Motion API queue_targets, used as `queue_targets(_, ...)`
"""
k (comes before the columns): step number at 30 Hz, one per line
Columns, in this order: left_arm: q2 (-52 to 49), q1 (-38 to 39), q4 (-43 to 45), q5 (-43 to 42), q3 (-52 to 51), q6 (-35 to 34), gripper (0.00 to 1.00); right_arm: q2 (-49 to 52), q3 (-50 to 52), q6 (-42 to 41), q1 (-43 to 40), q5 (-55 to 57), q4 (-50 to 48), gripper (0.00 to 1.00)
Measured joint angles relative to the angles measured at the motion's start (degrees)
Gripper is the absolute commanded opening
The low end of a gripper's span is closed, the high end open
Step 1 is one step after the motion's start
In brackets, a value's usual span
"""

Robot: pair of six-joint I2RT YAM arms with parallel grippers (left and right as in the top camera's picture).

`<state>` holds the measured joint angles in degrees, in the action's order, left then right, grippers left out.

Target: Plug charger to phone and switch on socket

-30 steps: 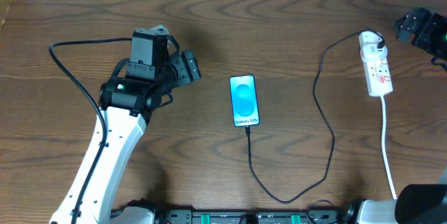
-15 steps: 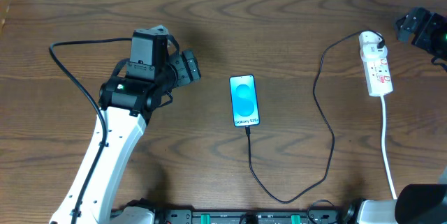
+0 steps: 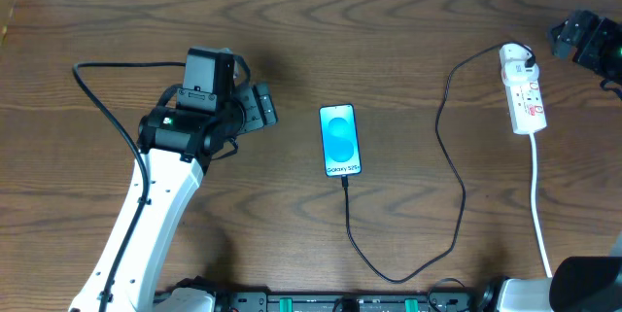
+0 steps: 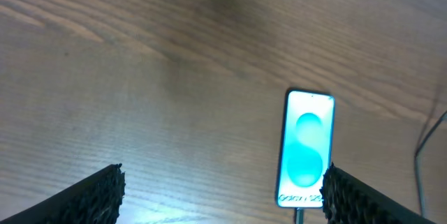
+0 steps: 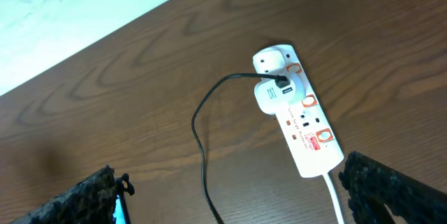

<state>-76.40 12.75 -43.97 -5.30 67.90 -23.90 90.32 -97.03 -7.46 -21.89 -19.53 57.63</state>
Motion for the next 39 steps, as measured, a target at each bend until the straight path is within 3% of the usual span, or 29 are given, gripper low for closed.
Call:
queue_targets(9, 0.3, 0.0, -0.6, 6.2, -0.1, 0.2, 0.90, 0.0, 0.0, 0.0, 0.0, 0.0, 0.0, 0.99)
queue_targets(13, 5.3, 0.0, 3.4, 9.0, -5.7, 0.2, 0.90, 0.0, 0.0, 0.0, 0.0, 0.0, 0.0, 0.99)
queue_targets(26, 38.2, 0.0, 51.1, 17.1, -50.6, 0.4, 0.90, 0.0, 0.0, -0.2, 0.0, -0.2, 0.0, 0.99)
queue_targets(32, 52.9, -3.6, 59.6, 19.8, -62.1, 0.4, 0.90, 0.0, 0.0, -0.2, 0.0, -0.2, 0.0, 0.99)
queue_targets(39, 62.9, -7.9, 58.1, 20.4, -66.8, 0.4, 0.90, 0.0, 0.0, -0.2, 0.0, -0.2, 0.0, 0.99)
